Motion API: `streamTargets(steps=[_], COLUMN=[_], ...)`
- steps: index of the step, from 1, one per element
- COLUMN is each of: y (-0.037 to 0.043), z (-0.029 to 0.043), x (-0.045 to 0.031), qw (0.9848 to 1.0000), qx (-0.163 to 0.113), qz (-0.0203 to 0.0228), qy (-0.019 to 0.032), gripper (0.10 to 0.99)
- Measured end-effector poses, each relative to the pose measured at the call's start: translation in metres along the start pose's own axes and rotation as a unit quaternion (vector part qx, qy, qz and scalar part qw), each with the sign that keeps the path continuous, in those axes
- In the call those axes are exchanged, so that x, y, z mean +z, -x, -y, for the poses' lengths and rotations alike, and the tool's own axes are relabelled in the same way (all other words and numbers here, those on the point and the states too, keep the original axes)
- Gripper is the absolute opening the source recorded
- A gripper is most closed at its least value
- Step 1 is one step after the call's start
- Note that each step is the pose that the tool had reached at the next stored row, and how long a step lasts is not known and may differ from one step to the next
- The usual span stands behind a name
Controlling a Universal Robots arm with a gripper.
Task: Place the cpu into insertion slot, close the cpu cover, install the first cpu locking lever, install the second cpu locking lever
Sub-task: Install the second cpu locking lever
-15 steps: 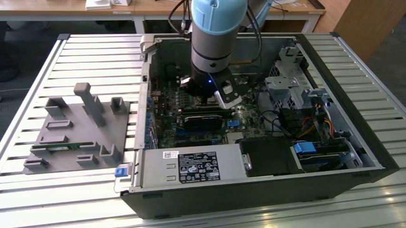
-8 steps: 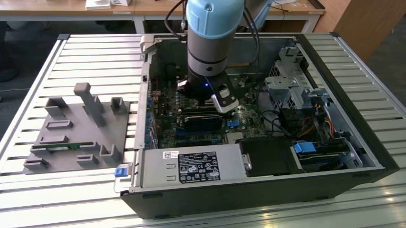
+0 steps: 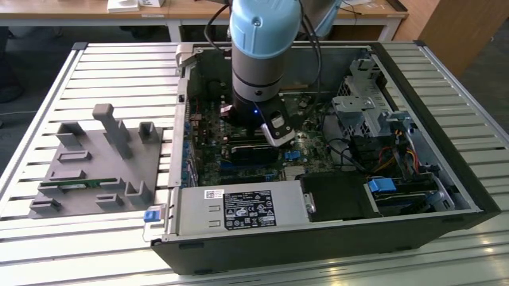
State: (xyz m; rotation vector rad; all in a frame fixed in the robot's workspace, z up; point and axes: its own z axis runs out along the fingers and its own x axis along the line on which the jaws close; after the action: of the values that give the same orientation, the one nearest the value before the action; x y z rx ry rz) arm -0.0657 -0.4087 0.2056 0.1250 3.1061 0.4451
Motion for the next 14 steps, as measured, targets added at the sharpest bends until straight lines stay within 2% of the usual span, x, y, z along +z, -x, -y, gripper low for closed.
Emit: streamTargets(steps=[3,7,12,14], y=[-0.0003,-0.0030,-0.0056,-0.0064], z=[0.0007,0.0035,0.0053,0.0060], x=[0.0014,0.0010,0.0029,0.0047], qw=[1.0000,1.0000,0.9999,0.9999], qx=[0.000,0.000,0.000,0.000], qz=[-0.0001,-0.0007,-0.0009,-0.0013], qy=[0.0007,0.0083,0.0105,0.0144], gripper=[0.106,0.106,0.106,0.106])
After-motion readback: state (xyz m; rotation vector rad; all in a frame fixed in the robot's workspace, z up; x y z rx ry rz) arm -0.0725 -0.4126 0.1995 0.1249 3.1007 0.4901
